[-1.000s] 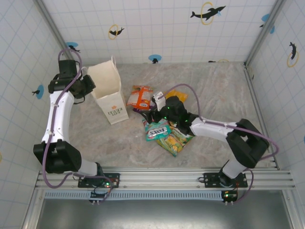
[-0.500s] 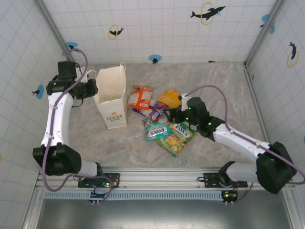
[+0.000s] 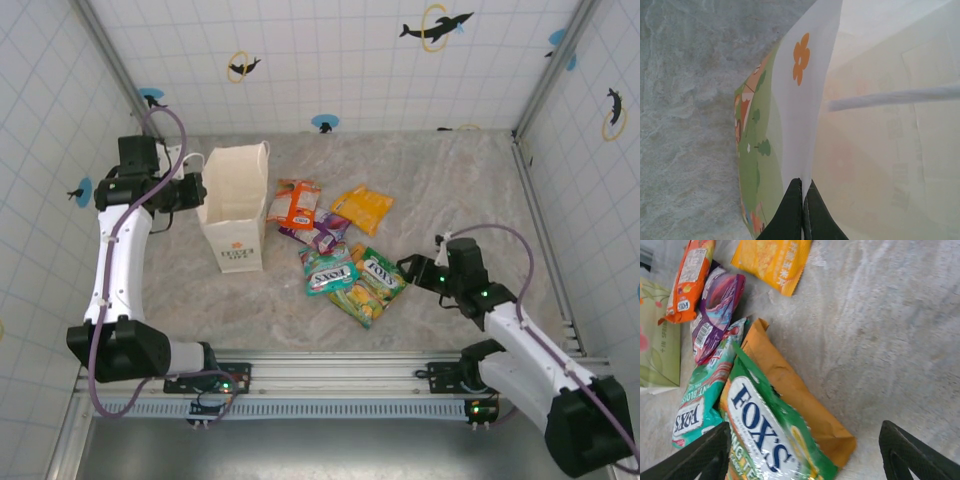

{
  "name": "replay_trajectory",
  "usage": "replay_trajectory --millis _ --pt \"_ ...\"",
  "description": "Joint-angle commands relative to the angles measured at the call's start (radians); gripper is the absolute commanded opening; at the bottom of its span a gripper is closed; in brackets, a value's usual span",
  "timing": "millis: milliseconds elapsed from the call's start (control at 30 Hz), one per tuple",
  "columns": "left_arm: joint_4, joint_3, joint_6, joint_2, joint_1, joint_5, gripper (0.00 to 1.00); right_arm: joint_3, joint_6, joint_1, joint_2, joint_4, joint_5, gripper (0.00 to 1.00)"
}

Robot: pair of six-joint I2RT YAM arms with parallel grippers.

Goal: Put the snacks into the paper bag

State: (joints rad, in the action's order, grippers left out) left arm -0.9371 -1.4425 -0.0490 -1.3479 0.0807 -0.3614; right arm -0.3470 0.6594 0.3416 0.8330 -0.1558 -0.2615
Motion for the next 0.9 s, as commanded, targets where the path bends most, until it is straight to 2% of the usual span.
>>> replay_trajectory --millis 0,67,267,567,867 --pt "0.000 0.016 0.013 0.023 0.009 -0.051 0.00 0.101 0.113 -0.024 -0.037 0.085 -0.113 0.73" --pt "-0.002 0.013 0.011 0.020 0.008 -0.056 0.00 0.151 0.173 -0.016 -0.061 0.130 -0.192 0.70" --pt "0.001 0.012 0.006 0.021 0.008 -0.061 0.00 0.271 0.303 0.065 -0.169 0.261 -0.203 0.65" --pt "0.010 0.027 0.002 0.037 0.008 -0.072 0.00 0.259 0.325 0.110 -0.216 0.197 -0.175 0.58" --pt "0.020 0.037 -0.009 0.044 0.008 -0.080 0.00 0.297 0.383 0.187 -0.120 0.347 -0.162 0.61"
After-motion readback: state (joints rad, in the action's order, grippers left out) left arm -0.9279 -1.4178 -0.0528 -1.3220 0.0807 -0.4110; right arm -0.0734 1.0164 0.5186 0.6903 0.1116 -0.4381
